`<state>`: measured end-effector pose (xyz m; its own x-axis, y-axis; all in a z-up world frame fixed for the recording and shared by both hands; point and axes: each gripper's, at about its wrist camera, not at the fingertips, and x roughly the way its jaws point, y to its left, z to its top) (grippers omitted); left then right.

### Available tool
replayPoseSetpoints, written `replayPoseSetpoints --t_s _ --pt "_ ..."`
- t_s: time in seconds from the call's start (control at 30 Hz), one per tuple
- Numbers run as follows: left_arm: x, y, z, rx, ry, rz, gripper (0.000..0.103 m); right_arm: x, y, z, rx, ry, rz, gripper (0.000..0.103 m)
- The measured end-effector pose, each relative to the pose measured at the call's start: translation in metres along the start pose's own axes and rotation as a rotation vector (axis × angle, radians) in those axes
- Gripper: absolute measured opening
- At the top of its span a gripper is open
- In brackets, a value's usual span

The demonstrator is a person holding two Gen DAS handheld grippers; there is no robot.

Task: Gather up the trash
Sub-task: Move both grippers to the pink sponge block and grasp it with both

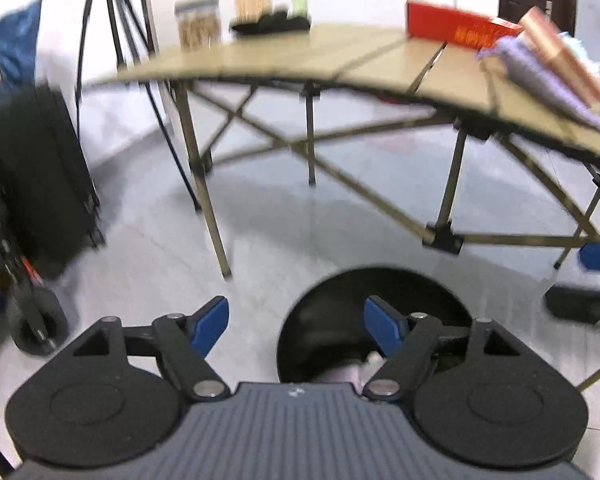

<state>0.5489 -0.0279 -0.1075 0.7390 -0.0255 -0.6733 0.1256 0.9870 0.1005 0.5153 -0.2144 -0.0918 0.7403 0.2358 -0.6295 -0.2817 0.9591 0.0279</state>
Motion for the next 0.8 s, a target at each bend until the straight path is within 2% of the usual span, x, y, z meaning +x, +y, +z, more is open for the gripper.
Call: replayPoseSetpoints --t_s 0.1,0.2,0.23,0.33,0.43,0.5,0.6,0.67,0.8 --pt "-0.027 -0.014 0.009 0.014 -0.094 0.002 0.077 -0.033 -0.015 0.007 0.033 -0.096 -0.037 0.05" --pt "-0.053 -0.029 0.02 -0.036 -0.196 -0.018 0.077 -0.062 -0.038 0.017 0.075 -0.18 -0.084 0.05" --pt "-0.063 -0.033 0.025 -0.078 -0.227 -0.039 0.077 -0.07 -0.046 0.021 0.081 -0.202 -0.105 0.051" --pt "-0.081 -0.04 0.045 -0.185 -0.284 -0.173 0.077 -0.085 -0.076 0.032 0.123 -0.251 -0.17 0.055" --pt "-0.084 -0.055 0.064 -0.213 -0.306 -0.257 0.077 -0.08 -0.116 0.038 0.26 -0.249 -0.187 0.054" --pt "-0.078 -0.07 0.074 -0.209 -0.312 -0.261 0.074 -0.076 -0.137 0.04 0.348 -0.237 -0.163 0.054" --pt "-0.067 -0.084 0.091 -0.215 -0.307 -0.292 0.061 -0.069 -0.159 0.045 0.433 -0.26 -0.131 0.053" --pt "-0.058 -0.092 0.106 -0.234 -0.298 -0.349 0.056 -0.063 -0.165 0.047 0.472 -0.283 -0.111 0.052" --pt "-0.037 -0.109 0.138 -0.216 -0.267 -0.43 0.042 -0.038 -0.185 0.054 0.605 -0.315 -0.009 0.046"
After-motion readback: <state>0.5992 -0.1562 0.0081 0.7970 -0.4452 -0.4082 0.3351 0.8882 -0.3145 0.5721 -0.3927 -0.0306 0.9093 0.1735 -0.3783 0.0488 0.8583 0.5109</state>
